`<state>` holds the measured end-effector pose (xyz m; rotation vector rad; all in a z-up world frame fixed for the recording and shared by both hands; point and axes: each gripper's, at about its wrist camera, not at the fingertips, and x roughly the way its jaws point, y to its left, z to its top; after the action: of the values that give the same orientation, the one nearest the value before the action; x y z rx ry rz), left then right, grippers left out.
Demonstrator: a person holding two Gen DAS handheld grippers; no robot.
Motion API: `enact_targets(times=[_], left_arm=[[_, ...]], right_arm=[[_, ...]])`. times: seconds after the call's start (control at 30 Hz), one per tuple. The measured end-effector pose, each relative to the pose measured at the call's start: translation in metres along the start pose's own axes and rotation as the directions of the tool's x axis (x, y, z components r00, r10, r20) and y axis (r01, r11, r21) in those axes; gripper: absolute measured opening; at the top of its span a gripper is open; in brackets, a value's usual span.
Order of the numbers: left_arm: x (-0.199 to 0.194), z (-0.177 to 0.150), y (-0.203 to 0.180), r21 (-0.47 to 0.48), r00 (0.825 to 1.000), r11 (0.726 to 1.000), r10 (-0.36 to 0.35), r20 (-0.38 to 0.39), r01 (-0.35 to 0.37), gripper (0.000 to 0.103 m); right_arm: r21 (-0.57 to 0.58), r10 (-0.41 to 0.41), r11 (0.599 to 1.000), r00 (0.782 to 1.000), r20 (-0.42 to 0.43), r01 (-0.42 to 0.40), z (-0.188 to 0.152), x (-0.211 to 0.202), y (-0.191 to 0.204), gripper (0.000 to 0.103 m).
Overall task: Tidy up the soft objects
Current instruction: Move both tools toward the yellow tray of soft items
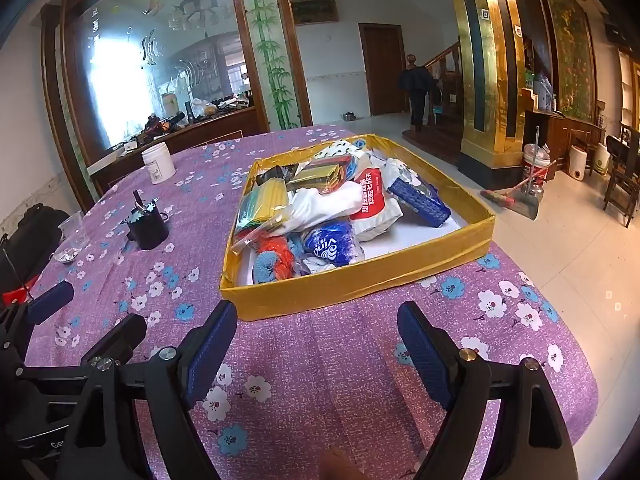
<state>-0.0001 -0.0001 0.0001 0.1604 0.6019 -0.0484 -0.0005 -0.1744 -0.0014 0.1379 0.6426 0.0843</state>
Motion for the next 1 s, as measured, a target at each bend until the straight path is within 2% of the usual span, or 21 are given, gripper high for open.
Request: enact_targets(times=[0.27, 0.4, 0.47, 0.57, 0.63, 0.7, 0.77, 0.9, 1.0], left_arm=[[0.001, 0.000, 0.006, -0.004, 1.000, 1.000, -0.012, -0.022, 0.012, 0.103], [0.007, -0.005, 0.042, -0.074, 0.994, 0.996, -0.049, -0.100, 0.042, 0.103], [0.009, -0.011, 0.068, -0.128, 0.988, 0.992, -0.039, -0.148, 0.020, 0.103], [0.016, -0.023, 0.100, -0.181, 0.971, 0.983, -0.005, -0.238, -0.040, 0.103], [0.023, -0.033, 0.127, -0.219, 0.961, 0.974, -0.002, -0.276, -0.060, 0.103], [0.030, -0.040, 0.137, -0.223, 0.948, 0.970, 0.018, -0.318, -0.093, 0.103], [0.036, -0.043, 0.140, -0.222, 0.938, 0.971, 0.008, -0.345, -0.090, 0.103], [0.046, -0.046, 0.131, -0.188, 0.927, 0.979, 0.002, -0.375, -0.078, 0.103], [0.060, -0.042, 0.138, -0.168, 0.910, 0.985, -0.027, -0.413, -0.047, 0.103]], right_arm=[[-0.032, 0.014, 0.999, 1.000, -0.018, -0.015, 0.005, 0.001, 0.013, 0.086], [-0.096, 0.041, 0.994, 0.997, -0.064, -0.047, 0.007, 0.008, 0.041, 0.087], [-0.118, 0.052, 0.991, 0.993, -0.103, -0.064, 0.008, 0.013, 0.058, 0.088], [-0.162, 0.069, 0.982, 0.979, -0.192, -0.101, 0.005, 0.030, 0.088, 0.088], [-0.199, 0.027, 0.977, 0.966, -0.256, -0.081, 0.001, 0.050, 0.106, 0.088], [-0.189, 0.033, 0.977, 0.952, -0.306, -0.095, 0.001, 0.065, 0.117, 0.087], [-0.187, 0.024, 0.978, 0.941, -0.338, -0.092, -0.001, 0.076, 0.123, 0.087], [-0.202, -0.053, 0.979, 0.923, -0.381, -0.028, -0.005, 0.102, 0.128, 0.087], [-0.198, -0.080, 0.980, 0.922, -0.380, 0.004, 0.000, 0.108, 0.132, 0.092]])
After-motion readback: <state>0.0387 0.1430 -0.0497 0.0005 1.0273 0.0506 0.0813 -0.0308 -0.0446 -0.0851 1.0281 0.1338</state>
